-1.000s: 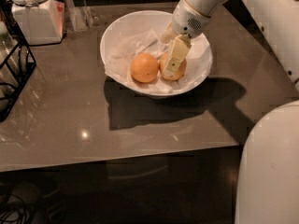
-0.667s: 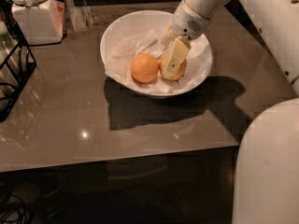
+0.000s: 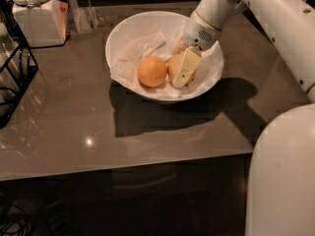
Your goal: Pick orange from white bowl
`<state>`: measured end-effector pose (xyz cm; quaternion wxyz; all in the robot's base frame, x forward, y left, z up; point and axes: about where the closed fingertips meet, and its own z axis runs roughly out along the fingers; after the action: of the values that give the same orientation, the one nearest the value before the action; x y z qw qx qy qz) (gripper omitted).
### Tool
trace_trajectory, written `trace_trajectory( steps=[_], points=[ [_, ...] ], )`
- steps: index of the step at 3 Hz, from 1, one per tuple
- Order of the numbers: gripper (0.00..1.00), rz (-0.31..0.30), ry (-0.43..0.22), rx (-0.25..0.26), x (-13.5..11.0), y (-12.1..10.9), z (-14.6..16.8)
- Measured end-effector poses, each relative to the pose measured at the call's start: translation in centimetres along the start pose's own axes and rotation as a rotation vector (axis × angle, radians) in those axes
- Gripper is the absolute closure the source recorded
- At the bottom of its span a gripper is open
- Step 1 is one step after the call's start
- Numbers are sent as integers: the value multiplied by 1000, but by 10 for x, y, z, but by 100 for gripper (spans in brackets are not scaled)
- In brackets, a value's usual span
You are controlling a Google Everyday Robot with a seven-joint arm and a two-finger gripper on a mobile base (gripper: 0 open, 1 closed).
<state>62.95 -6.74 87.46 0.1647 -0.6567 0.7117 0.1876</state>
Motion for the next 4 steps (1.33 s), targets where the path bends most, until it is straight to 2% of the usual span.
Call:
trace_trajectory(
  steps=[2,3,4],
  points=[
    [23,43,4,-29,12,0,12],
    [42,49,8,-35,13,-1,14],
    [65,49,8,-35,12,-1,13]
  ],
)
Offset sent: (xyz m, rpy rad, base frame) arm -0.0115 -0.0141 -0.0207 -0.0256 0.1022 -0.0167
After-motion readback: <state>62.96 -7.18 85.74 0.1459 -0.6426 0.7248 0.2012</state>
